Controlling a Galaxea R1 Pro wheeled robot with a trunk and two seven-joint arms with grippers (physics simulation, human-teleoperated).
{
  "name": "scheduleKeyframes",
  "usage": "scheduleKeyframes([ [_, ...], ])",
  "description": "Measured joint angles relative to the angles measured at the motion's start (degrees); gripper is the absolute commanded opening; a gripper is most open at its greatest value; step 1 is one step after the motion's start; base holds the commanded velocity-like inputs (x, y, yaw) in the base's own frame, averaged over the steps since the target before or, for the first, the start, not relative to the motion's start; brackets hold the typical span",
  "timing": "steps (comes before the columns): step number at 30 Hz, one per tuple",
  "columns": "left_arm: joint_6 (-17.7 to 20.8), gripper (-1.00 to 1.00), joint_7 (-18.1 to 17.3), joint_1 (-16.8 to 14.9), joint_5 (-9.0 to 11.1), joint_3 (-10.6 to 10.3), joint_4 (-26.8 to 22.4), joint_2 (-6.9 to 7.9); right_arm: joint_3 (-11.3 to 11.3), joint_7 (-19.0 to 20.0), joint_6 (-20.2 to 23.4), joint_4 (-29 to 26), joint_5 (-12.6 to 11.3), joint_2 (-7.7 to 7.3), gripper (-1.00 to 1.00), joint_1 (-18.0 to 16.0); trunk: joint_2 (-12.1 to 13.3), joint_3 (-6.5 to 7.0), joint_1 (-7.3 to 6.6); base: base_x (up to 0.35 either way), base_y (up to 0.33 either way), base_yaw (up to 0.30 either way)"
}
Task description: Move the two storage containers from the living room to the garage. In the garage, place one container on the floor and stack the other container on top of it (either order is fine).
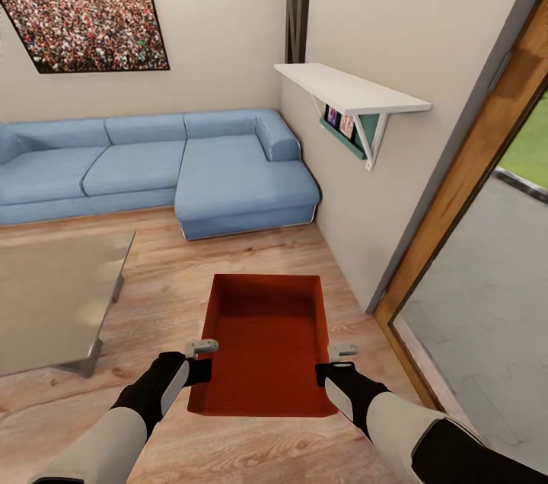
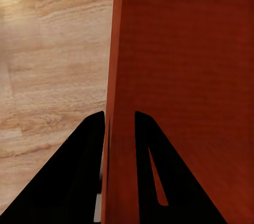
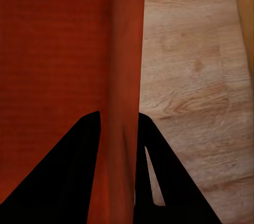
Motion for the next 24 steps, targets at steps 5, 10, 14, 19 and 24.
scheduleKeyframes([
  [5,0.0,-1.0,0.0,0.0,-0.1,0.0,0.0,-0.01,0.0,0.0,0.0,0.0,0.0,0.0,-1.0,0.0,0.0,0.45,0.0,0.0,0.0,0.0],
  [10,0.0,-1.0,-0.1,0.0,0.0,0.0,0.0,0.07,-0.1,0.0,0.0,0.1,0.1,0.07,-1.0,0.0,0.0,0.9,0.0,0.0,0.0,0.0],
  [14,0.0,-1.0,-0.1,0.0,0.0,0.0,0.0,0.06,-0.1,0.0,-0.1,0.1,0.1,0.08,-1.0,0.0,0.0,1.25,0.0,0.0,0.0,0.0],
  [19,0.0,-1.0,-0.1,0.0,0.0,0.0,0.1,0.05,0.1,0.0,-0.1,0.2,-0.1,0.09,-1.0,0.0,0.0,1.7,0.0,0.0,0.0,0.0],
  [24,0.0,-1.0,-0.1,0.0,0.0,0.0,0.1,0.06,0.1,0.0,-0.1,0.2,-0.1,0.09,-1.0,0.0,0.0,2.15,0.0,0.0,0.0,0.0],
])
